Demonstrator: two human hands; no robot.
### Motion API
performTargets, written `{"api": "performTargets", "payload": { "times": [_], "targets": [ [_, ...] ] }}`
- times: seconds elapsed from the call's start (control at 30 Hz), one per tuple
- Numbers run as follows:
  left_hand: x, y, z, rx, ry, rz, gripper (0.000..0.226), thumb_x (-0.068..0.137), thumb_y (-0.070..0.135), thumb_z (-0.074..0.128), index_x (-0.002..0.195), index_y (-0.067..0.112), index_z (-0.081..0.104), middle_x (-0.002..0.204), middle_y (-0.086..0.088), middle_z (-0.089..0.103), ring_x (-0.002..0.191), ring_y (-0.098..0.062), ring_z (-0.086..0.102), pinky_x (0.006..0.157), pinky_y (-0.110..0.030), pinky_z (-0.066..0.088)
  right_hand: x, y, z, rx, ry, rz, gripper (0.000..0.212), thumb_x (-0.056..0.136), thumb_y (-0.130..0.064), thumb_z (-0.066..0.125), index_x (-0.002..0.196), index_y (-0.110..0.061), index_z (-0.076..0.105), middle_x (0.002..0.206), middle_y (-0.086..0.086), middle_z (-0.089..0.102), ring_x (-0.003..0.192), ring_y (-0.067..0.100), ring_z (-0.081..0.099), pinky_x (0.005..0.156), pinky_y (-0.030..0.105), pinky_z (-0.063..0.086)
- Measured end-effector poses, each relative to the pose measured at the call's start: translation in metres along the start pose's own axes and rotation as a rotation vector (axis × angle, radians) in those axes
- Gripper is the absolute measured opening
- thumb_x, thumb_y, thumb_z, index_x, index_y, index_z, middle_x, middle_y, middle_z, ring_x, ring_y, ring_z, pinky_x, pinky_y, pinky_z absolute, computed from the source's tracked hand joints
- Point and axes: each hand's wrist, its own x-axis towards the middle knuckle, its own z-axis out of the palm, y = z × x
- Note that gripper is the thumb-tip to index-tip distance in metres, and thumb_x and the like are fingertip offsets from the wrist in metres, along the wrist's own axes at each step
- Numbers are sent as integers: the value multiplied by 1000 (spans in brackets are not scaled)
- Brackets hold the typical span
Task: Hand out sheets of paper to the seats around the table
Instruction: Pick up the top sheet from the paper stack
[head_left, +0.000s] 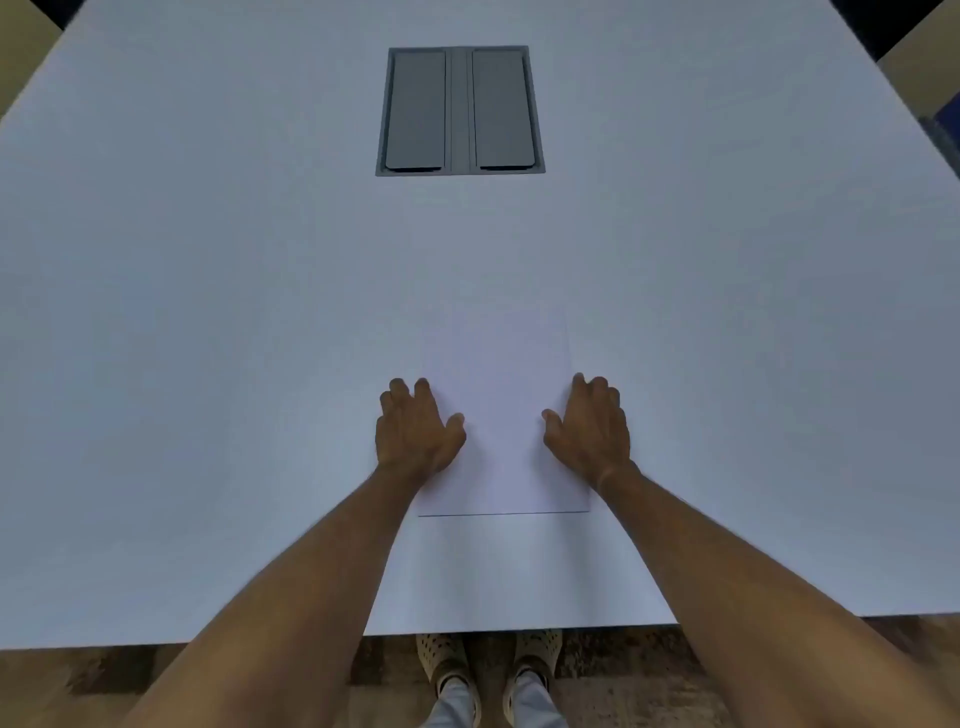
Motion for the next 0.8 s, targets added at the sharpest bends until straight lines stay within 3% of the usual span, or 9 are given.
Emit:
{"api": "performTargets", "payload": {
  "times": [0.07, 0.2, 0.57, 0.8],
  "targets": [
    [3, -2, 0, -71, -4, -84, 58, 88, 39, 56, 133, 4, 40, 133, -17, 36, 126, -34, 35, 91, -43, 43, 3, 0, 1, 107, -10, 89, 48, 93, -34, 58, 127, -1, 46, 129, 18, 46, 122, 34, 43, 96, 41, 41],
    [9, -2, 4, -188, -39, -181, 53, 87, 31, 58, 131, 3, 42, 131, -19, 36, 126, -37, 37, 93, -42, 42, 10, -1, 2, 183, -59, 175, 48, 91, -32, 64, 123, -1, 50, 130, 19, 43, 123, 36, 43, 93, 38, 42],
    [14, 1, 5, -232, 22, -200, 35, 88, 18, 55, 120, 3, 52, 123, -17, 46, 112, -36, 51, 86, -37, 43, 19, -1, 2, 305, -78, 245, 46, 85, -26, 73, 118, -3, 50, 123, 19, 50, 116, 37, 51, 86, 32, 42],
    [16, -2, 5, -332, 138, -236, 31, 87, 10, 59, 118, 4, 60, 117, -15, 60, 110, -32, 58, 79, -28, 37, 17, 3, 1, 423, 41, 291, 31, 86, -9, 69, 114, -2, 58, 115, 15, 63, 100, 29, 59, 74, 24, 37]
  ]
}}
